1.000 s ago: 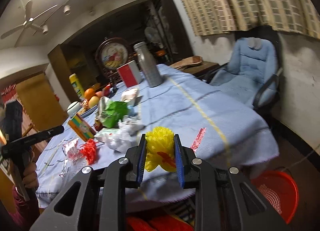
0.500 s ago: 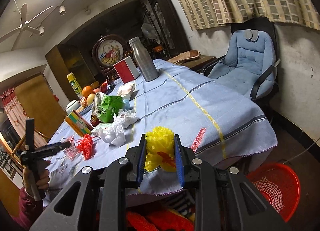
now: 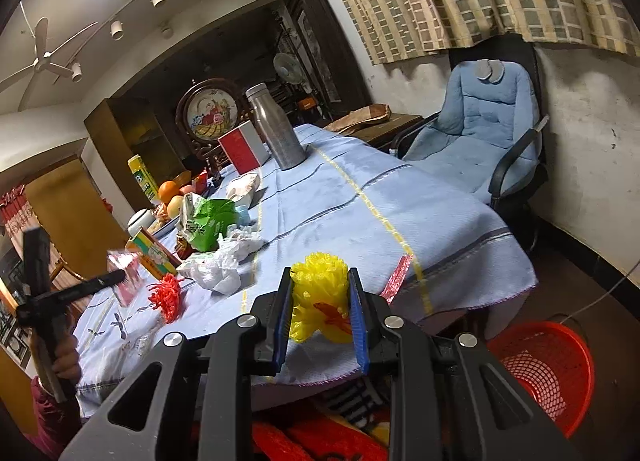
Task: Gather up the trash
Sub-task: 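Grasp the clear red-printed plastic bag with the left tool while the right tool holds the flower, then carry both items to the red wastebasket and open both tools to drop them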
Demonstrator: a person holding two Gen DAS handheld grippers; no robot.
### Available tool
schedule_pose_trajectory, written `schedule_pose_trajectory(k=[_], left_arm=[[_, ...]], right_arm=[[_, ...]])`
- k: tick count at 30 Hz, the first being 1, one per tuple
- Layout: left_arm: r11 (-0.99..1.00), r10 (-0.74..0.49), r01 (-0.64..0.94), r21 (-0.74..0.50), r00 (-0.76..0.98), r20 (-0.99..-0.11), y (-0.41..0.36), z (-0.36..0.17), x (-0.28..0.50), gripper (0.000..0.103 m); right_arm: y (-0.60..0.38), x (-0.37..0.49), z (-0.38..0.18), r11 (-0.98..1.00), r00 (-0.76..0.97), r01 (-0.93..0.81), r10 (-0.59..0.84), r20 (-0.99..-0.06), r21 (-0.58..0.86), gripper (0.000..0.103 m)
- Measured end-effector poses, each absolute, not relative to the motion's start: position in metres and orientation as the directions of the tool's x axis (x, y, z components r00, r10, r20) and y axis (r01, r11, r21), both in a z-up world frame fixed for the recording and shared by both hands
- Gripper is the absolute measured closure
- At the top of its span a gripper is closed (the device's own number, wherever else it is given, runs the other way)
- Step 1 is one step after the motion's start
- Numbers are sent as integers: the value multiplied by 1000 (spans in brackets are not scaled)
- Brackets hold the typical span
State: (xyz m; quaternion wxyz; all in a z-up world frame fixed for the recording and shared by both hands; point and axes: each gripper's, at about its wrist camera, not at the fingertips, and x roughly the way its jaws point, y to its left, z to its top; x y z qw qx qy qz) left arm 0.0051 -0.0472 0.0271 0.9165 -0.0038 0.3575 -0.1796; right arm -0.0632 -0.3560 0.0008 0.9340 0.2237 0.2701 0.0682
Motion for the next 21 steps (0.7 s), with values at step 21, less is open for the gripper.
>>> schedule_pose_trajectory(k=[21], left_arm=[[612,-619,775,-159,345,-705,-290,14,-6,69]], right_arm=[[-474,-104,-109,804,645,492,-79,-760,334,39]])
